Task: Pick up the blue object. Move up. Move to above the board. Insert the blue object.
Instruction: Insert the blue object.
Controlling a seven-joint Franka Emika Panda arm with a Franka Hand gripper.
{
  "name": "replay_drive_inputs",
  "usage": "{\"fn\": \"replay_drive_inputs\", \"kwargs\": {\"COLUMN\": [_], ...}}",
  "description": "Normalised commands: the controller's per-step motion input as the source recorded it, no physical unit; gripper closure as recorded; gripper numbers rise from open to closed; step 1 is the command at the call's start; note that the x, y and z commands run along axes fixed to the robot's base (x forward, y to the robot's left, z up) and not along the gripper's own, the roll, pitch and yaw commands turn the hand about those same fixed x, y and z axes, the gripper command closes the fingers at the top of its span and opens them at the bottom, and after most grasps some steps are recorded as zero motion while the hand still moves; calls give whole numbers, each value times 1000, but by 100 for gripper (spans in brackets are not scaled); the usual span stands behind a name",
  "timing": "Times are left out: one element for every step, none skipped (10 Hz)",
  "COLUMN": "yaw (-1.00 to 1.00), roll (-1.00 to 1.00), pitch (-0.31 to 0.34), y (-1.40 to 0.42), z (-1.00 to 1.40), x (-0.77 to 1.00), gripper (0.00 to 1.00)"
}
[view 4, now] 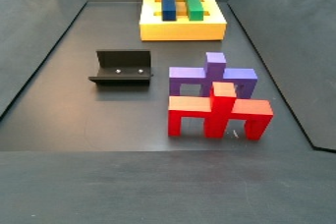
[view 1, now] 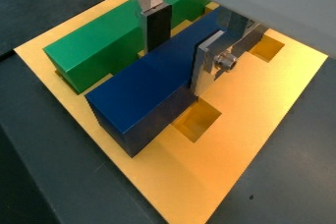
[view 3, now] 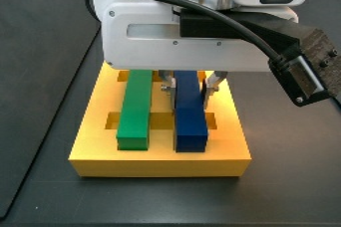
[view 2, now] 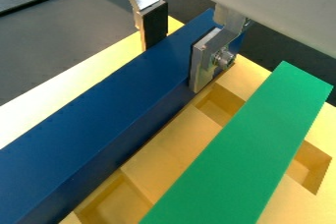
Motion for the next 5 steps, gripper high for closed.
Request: {"fn": "replay_drive_inputs", "kwargs": {"yaw": [-69,-71,-11,0,0], "roll": [124,84,33,11,0], "pitch": [126,121,80,0,0], "y": [220,211,0,0,0], "z": [-249,-226,-237,-223,0], "x": [260,229,197,0,0], "gripper": [100,100,100,100,100]}}
